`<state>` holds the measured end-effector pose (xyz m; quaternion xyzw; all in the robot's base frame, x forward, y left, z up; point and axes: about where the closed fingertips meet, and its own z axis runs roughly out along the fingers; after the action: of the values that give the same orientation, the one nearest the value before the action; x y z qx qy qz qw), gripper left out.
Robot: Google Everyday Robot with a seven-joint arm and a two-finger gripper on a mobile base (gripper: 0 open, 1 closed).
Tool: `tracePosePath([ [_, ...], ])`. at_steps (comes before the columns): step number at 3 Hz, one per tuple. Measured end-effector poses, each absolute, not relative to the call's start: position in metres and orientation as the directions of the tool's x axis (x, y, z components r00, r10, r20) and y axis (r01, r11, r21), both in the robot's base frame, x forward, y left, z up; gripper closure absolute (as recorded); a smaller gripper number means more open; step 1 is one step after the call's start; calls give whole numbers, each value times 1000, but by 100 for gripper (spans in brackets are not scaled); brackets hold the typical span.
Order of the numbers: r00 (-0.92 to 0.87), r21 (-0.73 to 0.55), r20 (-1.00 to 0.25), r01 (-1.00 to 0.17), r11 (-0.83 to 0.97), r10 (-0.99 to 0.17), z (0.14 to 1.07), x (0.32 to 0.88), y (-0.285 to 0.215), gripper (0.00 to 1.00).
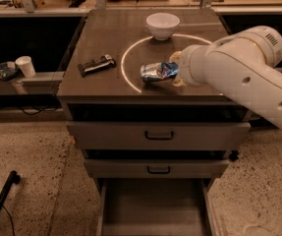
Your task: Pick redbull can from bottom drawer and place on counter
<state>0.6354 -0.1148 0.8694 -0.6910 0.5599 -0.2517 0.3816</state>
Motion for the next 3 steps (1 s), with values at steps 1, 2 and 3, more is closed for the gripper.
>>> tracePosePath([
  [1,160,-784,-137,-621,8,-978,861,654,-111,100],
  [2,136,-776,-166,-629,45,-977,860,655,-109,84],
  [3,136,-776,-166,-629,45,-977,860,655,-109,52],
])
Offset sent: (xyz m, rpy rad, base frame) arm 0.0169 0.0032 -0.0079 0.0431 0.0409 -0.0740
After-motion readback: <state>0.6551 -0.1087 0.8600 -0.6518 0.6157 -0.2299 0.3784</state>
